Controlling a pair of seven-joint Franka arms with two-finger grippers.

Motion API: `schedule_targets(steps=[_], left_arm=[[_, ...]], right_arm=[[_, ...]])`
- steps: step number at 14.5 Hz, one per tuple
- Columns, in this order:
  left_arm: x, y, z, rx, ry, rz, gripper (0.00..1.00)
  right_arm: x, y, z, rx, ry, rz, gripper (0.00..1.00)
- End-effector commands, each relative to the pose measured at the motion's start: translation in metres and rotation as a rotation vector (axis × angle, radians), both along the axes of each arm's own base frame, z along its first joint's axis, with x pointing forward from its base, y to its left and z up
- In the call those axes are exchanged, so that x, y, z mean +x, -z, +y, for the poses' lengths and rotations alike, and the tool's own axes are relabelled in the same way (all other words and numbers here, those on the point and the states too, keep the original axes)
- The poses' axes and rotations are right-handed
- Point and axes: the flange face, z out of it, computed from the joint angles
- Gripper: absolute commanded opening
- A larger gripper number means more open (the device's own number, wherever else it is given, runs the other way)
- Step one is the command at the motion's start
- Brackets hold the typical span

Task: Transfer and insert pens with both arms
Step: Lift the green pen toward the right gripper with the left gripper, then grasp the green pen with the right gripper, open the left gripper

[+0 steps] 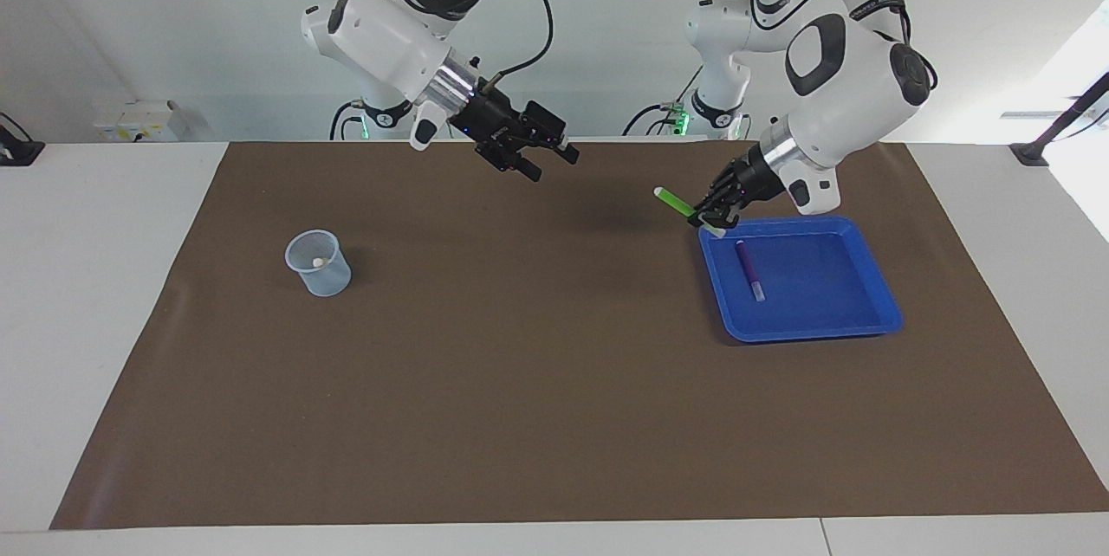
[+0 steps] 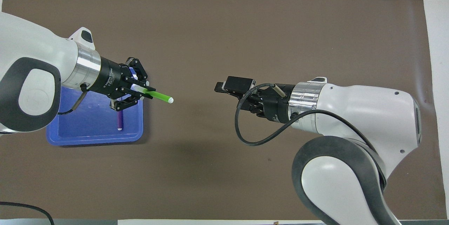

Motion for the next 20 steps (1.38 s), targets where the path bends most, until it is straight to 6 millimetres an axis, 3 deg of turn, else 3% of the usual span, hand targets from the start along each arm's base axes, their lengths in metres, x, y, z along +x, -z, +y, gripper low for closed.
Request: schedule_targets(steps=[1, 5, 6, 11, 20], left_arm=[[-0.008, -0.004, -0.023, -0.050, -0.154, 0.051, 0.00], [-0.019, -0.002, -0.042, -0.124, -0.257, 0.114, 0.00], [-0.021, -0.002, -0.049, -0.140, -0.274, 0.126, 0.00], [-0.044, 0.003, -0.079, -0.176, -0.258, 0.130, 0.00], [-0.049, -0.001, -0.082, -0.195, -0.258, 0.134, 0.00]], right_arm=[[-0.010, 0.000, 0.000, 0.022, 0.052, -0.010, 1.00], [-0.018, 0.003, 0.012, 0.015, 0.039, -0.022, 0.96], [-0.024, 0.004, 0.022, 0.013, 0.013, -0.026, 0.96], [-0.023, 0.003, 0.023, 0.008, 0.030, -0.045, 0.65], [-0.019, 0.013, 0.023, -0.016, 0.008, -0.064, 0.64]])
